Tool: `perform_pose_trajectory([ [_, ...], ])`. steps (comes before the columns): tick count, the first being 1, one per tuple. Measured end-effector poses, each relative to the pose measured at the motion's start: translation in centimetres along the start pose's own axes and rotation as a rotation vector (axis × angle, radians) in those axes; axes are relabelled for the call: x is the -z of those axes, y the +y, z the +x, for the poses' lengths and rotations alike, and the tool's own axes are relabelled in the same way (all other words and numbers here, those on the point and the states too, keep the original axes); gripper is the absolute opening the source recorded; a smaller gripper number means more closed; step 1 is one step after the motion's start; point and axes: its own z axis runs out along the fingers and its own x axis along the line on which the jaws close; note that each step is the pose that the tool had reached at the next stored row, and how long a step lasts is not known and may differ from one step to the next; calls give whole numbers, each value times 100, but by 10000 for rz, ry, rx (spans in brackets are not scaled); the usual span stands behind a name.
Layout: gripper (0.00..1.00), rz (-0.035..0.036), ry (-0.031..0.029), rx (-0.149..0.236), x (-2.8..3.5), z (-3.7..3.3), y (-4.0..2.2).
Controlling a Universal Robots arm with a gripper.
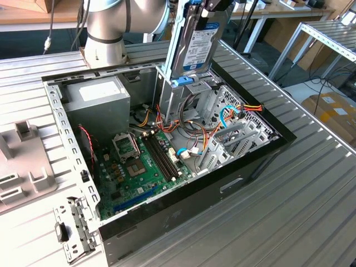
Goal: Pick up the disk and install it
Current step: 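Pick up the disk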
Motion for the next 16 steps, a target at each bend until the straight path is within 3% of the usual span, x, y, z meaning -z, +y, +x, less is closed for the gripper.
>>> perform_pose_trajectory([
  [8,36,0,0,0,-2,118,0],
  [16,36,0,-2,0,-2,315,-1],
])
